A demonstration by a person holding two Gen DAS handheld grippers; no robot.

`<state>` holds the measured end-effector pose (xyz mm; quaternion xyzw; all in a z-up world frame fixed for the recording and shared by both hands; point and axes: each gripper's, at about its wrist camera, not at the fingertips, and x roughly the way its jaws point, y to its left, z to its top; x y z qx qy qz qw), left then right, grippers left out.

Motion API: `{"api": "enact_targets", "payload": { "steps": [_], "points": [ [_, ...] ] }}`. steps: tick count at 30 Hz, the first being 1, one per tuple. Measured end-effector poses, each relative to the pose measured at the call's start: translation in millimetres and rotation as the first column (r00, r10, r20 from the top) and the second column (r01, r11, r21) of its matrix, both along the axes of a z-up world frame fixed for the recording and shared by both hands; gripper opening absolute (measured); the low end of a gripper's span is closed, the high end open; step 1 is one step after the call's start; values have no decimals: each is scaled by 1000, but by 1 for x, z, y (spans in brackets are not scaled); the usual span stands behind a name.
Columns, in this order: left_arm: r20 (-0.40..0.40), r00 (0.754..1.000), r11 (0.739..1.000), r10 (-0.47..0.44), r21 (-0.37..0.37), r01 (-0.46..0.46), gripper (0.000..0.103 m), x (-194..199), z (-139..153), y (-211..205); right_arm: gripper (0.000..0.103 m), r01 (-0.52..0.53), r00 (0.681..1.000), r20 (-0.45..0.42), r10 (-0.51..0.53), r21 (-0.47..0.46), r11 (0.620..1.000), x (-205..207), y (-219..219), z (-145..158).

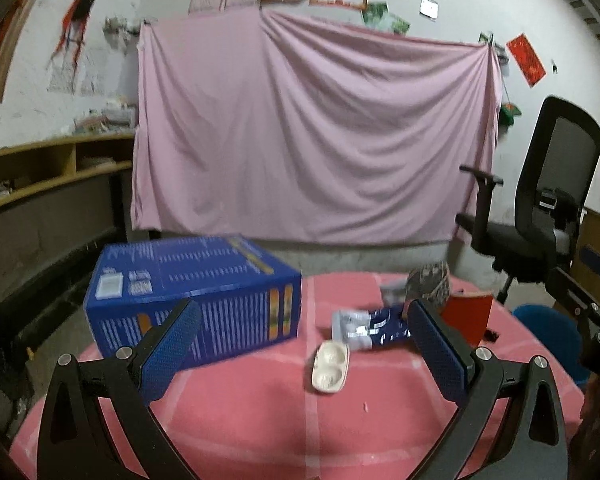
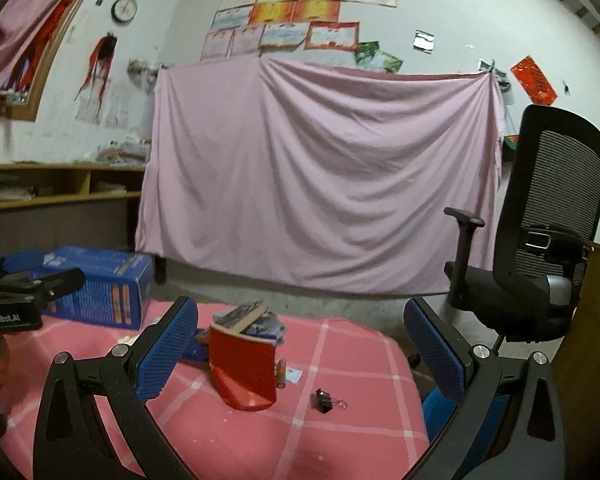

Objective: Collect trash
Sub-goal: 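Return both tools over the table toward the remaining trash, then grasp the white earbud case with the left tool while the right tool grasps the red cup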

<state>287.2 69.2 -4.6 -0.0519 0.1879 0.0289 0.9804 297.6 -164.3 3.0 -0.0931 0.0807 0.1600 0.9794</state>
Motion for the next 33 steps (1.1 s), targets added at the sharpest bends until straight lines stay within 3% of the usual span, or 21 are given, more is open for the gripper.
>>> {"api": "enact_targets", "payload": {
  "steps": [6, 11, 16, 19, 25, 27, 30, 33],
  "points": [
    [-93, 996, 1000, -11, -25, 8, 101, 13, -6, 3, 103, -5, 998, -57, 2, -50, 999, 9, 10, -9],
    [-179, 983, 998, -31, -52, 22, 101, 27, -14, 7, 103, -23, 985, -173, 15, -43, 999, 27, 8, -17],
    [-304, 951, 994, -59, -103, 28, 99, 45, -27, 15, 103, -49, 936, -352, 24, -60, 997, 53, 14, -32],
    [-360, 928, 990, -96, -133, 51, 83, 54, -35, 17, 103, -61, 894, -447, 34, -47, 997, 66, 17, -40],
    [-449, 879, 984, -161, -144, 107, 57, 71, -46, 12, 95, -64, 843, -538, 14, -74, 995, 79, 27, -53],
    [-472, 865, 983, -171, -137, 120, 55, 75, -48, 9, 83, -68, 821, -571, 13, -76, 995, 85, 31, -58],
    [-481, 859, 984, -175, -119, 134, 54, 78, -48, 5, 82, -86, 789, -613, 47, -34, 996, 91, 31, -63],
    [-494, 853, 986, -167, -98, 137, 45, 84, -48, 2, 76, -96, 760, -648, 57, -25, 995, 96, 34, -69]
  ]
}}
